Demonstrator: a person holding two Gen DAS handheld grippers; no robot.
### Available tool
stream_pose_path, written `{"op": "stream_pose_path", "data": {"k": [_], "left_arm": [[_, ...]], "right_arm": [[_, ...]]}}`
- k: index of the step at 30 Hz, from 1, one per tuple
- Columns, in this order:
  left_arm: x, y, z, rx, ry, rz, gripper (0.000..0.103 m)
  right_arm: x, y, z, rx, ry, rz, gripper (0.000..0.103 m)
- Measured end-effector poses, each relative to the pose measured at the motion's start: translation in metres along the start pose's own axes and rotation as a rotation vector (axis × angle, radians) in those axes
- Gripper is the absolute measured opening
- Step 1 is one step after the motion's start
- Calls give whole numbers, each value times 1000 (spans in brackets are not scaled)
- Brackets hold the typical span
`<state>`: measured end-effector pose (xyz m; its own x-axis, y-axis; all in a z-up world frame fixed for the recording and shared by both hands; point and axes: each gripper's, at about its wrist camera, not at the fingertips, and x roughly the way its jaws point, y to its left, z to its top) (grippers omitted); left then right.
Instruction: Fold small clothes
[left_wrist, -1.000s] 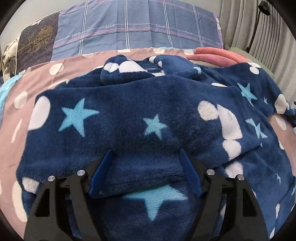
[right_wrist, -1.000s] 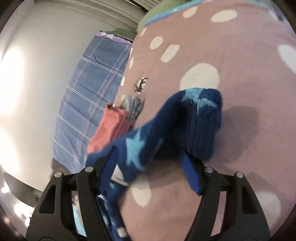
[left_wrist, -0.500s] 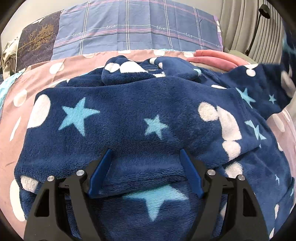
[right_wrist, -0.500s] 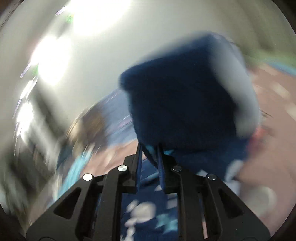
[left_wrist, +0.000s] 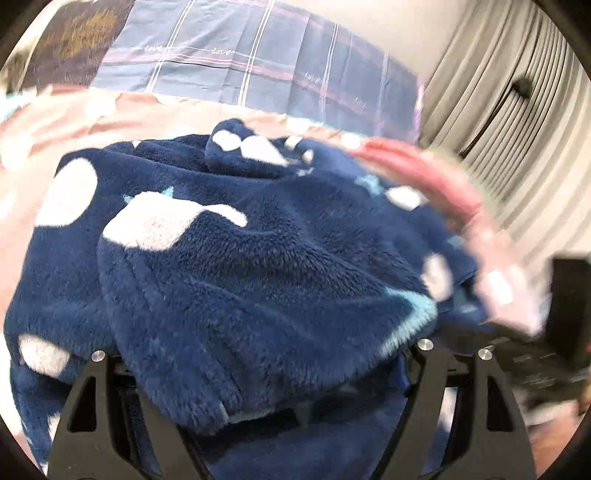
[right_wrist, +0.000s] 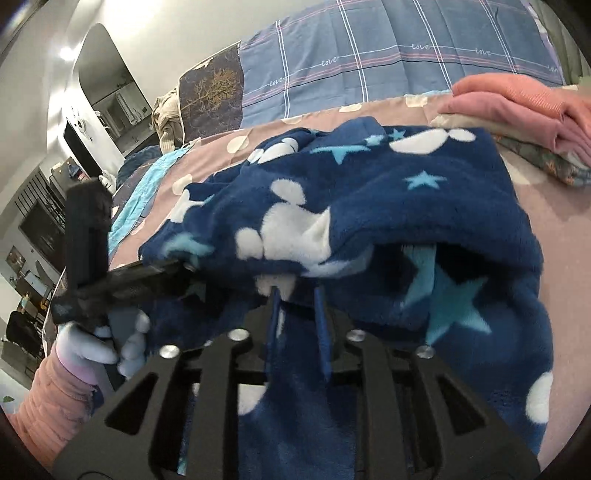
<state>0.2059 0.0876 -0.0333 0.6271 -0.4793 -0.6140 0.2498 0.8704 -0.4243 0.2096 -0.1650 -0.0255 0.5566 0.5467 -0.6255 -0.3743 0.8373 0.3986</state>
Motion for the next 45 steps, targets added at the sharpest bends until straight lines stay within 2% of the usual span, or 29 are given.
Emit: {"op": "stream_pose_path", "data": {"k": [3,4,8,11,13,16,18,20,21,22,23,24,26,29,31,33,35,36,37,38,39,40,42,43,45], "left_arm": [[-21,16,1,-111,-33,-157,85],[-24,18,0,-131,-43,-163,88],[-20,29,5,-209,-36,-162,90],[-16,25,11,-253,-41,-196,90],[-21,20,14,-255,-62,-205,90],[-35,16,19,-238,-97,-208,95],[-39,19,19,-248,-99,-182,97],[-32,28,16,-283,-64,-116,95],[-25,33,14,-309,-51,-102,87],[-23,39,13,-321,-45,-114,57],[-18,42,16,-335,-33,-132,16],[-15,43,20,-348,-25,-144,7],[-24,29,36,-296,-65,-145,9],[-55,-6,72,-148,-150,-154,9],[-80,-28,93,-45,-210,-126,9],[-96,-37,106,35,-259,-54,9],[-98,-29,109,89,-265,75,13],[-92,-20,108,92,-250,128,19],[-81,-4,102,71,-214,214,37],[-74,9,95,54,-189,283,43],[-64,23,83,45,-156,358,43],[-57,30,77,42,-137,378,43],[-52,43,62,11,-109,342,43],[-52,44,55,-5,-107,295,43],[-48,36,48,13,-105,257,44]], "right_arm": [[3,-1,-17,32,33,-8,25],[-2,-4,-19,39,31,0,25],[-5,-4,-21,50,19,10,26],[-10,-6,-25,50,8,11,28],[-11,-8,-26,57,2,16,29],[-12,-12,-27,74,2,28,29],[-12,-12,-27,77,0,33,29],[-11,-12,-26,78,1,34,30],[-11,-12,-27,77,1,34,30],[-11,-12,-27,77,0,33,30],[-11,-12,-27,77,0,34,30],[-12,-13,-27,78,-1,34,30],[-12,-14,-27,82,-3,35,30],[-11,-16,-27,94,-7,40,30],[-12,-20,-27,111,-14,45,30],[-14,-24,-27,130,-26,49,30],[-15,-28,-28,148,-33,55,30],[-16,-31,-29,159,-36,59,30],[-16,-32,-29,166,-38,62,30],[-16,-33,-29,168,-38,63,30],[-16,-33,-29,168,-36,62,30],[-16,-33,-29,166,-35,60,31],[-15,-33,-29,163,-33,58,32],[-15,-33,-29,163,-32,58,32],[-15,-33,-29,164,-29,59,32]]}}
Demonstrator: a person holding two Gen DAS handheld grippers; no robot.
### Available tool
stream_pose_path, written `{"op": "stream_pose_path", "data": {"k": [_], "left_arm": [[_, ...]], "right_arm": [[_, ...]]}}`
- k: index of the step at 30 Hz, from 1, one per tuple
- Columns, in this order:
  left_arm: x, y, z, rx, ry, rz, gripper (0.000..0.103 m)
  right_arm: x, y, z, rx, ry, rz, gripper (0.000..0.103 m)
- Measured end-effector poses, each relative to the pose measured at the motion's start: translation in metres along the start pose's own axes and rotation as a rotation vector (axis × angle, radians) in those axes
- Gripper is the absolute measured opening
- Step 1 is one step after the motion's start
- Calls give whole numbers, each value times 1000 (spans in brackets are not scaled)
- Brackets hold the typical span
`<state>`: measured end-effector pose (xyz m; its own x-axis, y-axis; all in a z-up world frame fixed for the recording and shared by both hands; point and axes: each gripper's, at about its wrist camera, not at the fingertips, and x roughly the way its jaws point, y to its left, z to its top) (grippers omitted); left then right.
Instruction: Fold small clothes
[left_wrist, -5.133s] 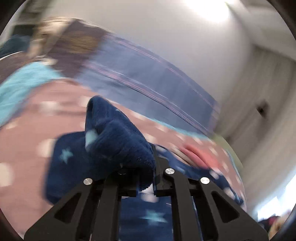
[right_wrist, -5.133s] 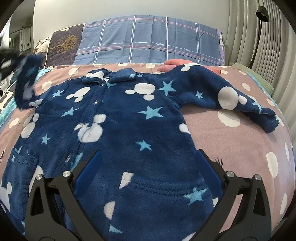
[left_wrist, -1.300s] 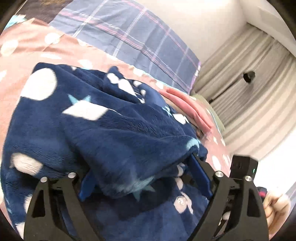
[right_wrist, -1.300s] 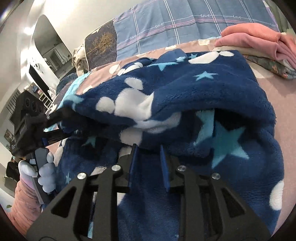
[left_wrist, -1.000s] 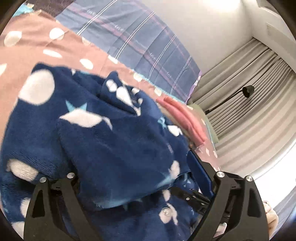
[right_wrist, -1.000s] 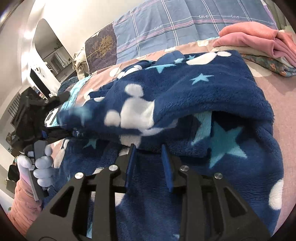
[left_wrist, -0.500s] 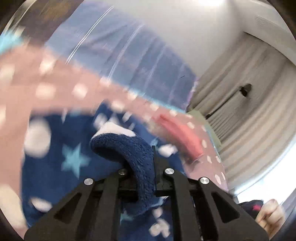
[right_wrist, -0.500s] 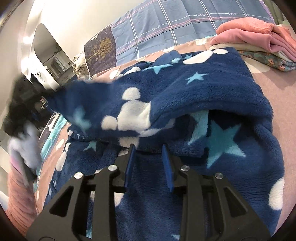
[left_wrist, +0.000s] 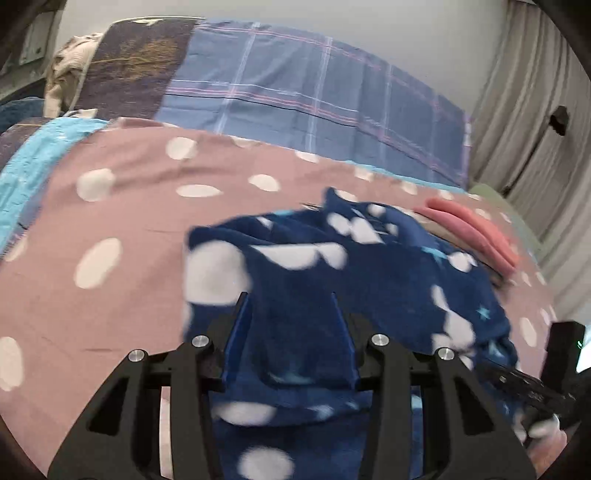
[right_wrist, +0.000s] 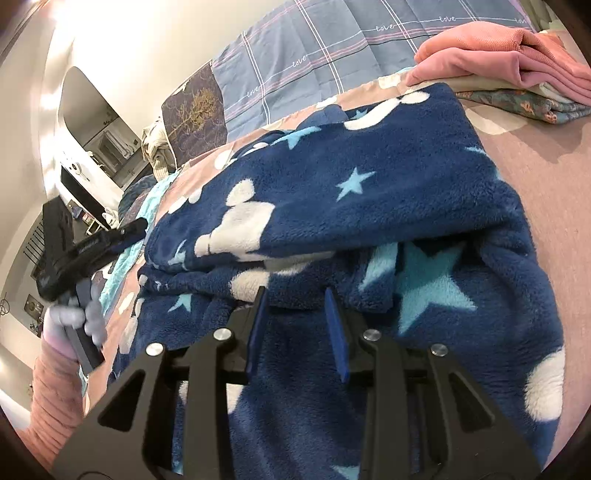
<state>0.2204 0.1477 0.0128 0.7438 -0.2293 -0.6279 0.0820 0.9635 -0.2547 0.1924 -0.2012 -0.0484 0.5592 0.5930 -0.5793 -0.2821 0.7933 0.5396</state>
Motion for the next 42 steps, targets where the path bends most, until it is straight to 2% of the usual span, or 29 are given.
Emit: {"op": "stream_pose_path", "data": {"k": [3,6,9,12,14,15,17,18,20,21,22,23,26,28,30,31,33,35,39,42], "left_arm": [[16,-18,-11,50,48,22,52],[51,-24,-29,149,118,159,66],[43,-21,-33,142,104,153,67],[43,-19,-36,140,105,146,68],[45,-20,-35,143,110,154,68],[47,-20,-35,146,109,158,69],[47,-21,-36,149,106,161,69],[47,-21,-36,147,105,160,69],[48,-19,-37,141,102,153,71],[48,-19,-37,142,101,150,71],[49,-20,-38,145,101,154,72],[49,-21,-38,149,101,160,72],[46,-23,-38,154,98,169,72],[30,-21,-38,132,82,152,72],[-4,-18,-44,100,44,73,72],[-22,-17,-49,99,26,32,73],[-57,-16,-63,121,-4,0,75],[-82,-17,-78,149,-12,5,80],[-119,-13,-116,153,1,24,80],[-137,-2,-145,94,11,30,81]], "right_arm": [[0,0,0,-1,0,-3,32],[-1,1,2,-3,-3,-16,32],[-9,8,3,-16,-1,-63,34],[-30,38,12,-130,-54,-47,36],[-43,63,24,-224,-113,-57,48],[-46,73,33,-259,-143,-72,50],[-40,75,46,-281,-150,-123,51],[-25,66,53,-275,-120,-193,51],[9,38,50,-242,-10,-358,48],[31,13,41,-207,70,-395,49],[29,1,36,-177,22,-331,48],[22,-2,39,-147,13,-298,48],[18,7,39,-176,14,-336,48],[7,15,34,-194,9,-358,48],[-15,18,26,-174,-3,-349,49],[-31,17,20,-164,-11,-316,50],[-64,19,4,-160,-17,-269,50],[-84,21,-8,-165,-12,-244,52],[-113,44,-53,-163,65,-35,52],[-123,70,-81,-160,122,127,52]]}}
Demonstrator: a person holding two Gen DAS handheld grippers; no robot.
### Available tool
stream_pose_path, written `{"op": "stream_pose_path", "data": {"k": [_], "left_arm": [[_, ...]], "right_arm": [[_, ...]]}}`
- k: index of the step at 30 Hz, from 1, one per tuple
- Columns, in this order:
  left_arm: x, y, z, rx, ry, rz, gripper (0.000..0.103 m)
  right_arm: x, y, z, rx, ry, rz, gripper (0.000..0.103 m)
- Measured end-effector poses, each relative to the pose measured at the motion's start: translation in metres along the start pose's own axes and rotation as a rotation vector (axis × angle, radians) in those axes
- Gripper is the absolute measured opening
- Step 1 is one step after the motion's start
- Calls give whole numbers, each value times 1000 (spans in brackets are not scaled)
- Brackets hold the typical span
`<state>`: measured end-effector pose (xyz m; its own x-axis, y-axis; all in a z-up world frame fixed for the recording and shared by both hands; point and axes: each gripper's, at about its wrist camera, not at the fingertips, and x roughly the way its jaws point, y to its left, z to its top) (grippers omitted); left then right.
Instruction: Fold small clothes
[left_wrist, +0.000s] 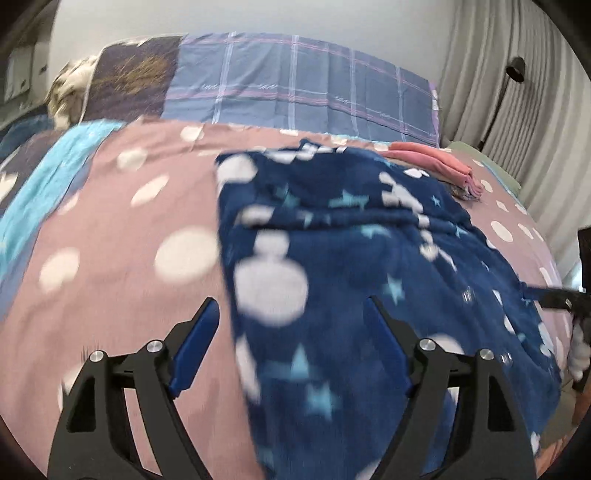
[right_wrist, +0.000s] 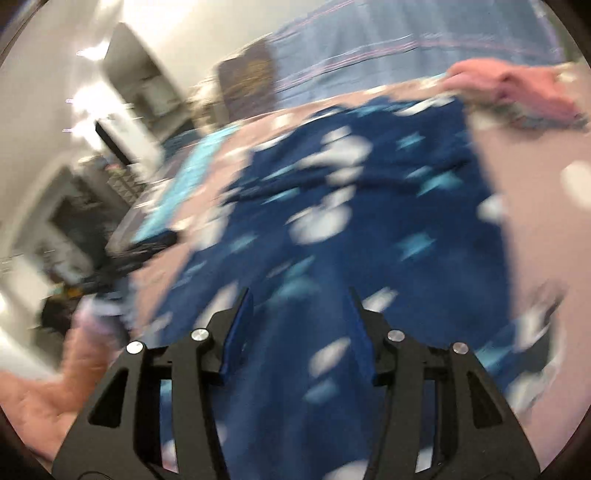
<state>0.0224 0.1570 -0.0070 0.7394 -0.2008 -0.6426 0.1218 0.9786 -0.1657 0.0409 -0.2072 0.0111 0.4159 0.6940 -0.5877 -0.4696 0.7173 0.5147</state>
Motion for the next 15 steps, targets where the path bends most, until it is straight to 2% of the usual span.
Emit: {"op": "stream_pose_path", "data": {"k": [1,4,9,12,13,14,15], "left_arm": [[-6,4,-13,-37,4,5,81],[-20,6,-38,-84,7,0,81],[-55,-6,-76,-76,-21,-25,81],[-79,-14,-95,-62,-40,-41,81],[-85,-15,-100,-54,-43,-45,82],[-93,-17,-106,-41,-46,-47,82],[-101,-21,-112,-21,-49,-49,82]], "right_arm": [[1,10,-10,-3,24,48,52],[4,32,-34,2,84,110,52],[17,47,-74,10,194,136,53],[26,50,-84,27,199,149,53],[27,53,-86,30,193,165,49],[29,56,-87,32,189,183,26],[31,60,-87,35,186,197,14]]}}
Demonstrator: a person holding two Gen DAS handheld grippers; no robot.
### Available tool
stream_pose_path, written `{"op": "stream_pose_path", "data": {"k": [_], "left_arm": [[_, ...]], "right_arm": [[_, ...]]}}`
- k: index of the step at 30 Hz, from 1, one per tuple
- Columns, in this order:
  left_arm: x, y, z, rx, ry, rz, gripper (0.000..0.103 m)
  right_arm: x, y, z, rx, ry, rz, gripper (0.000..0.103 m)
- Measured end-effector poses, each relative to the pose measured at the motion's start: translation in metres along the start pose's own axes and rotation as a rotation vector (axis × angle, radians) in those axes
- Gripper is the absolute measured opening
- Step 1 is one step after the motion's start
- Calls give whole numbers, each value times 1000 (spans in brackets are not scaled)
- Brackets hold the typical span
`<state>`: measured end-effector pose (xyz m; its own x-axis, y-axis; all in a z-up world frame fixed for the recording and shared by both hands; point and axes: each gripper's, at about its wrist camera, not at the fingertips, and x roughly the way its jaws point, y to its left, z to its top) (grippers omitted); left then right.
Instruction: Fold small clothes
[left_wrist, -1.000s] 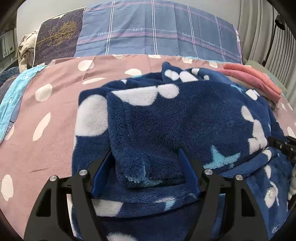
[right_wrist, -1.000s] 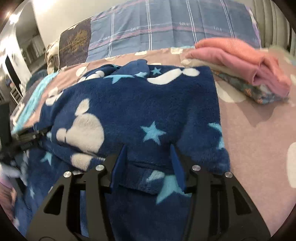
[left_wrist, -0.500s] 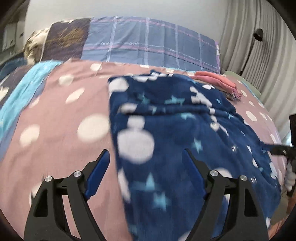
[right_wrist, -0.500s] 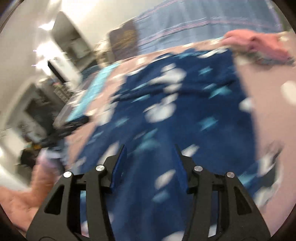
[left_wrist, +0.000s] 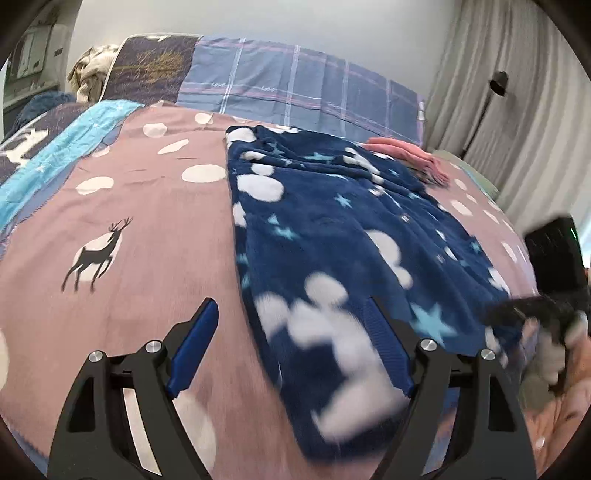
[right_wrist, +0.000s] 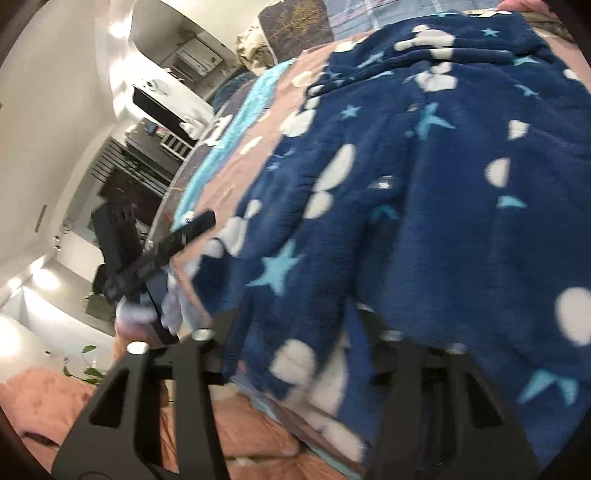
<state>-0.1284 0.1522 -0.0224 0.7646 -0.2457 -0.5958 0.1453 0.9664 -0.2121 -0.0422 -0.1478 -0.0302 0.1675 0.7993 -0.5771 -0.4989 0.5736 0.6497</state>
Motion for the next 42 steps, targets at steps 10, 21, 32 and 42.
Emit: {"op": "stream_pose_path", "data": {"k": [10,21,32,42], "left_arm": [[8,-17,-53,191,118,166,85],[-11,-6,-43,120,44,198,50],[-11,-2,-55,80,103,160,20],[-46,3,-53,47,41,-74,58]], "right_arm": [[-43,-6,-3,37,-174,-85,5],[-42,-20,-14,119,-189,-27,59],[-31,0,-16,60,-101,-51,5],[-110,-37,-46,137,-278,-204,47]]}}
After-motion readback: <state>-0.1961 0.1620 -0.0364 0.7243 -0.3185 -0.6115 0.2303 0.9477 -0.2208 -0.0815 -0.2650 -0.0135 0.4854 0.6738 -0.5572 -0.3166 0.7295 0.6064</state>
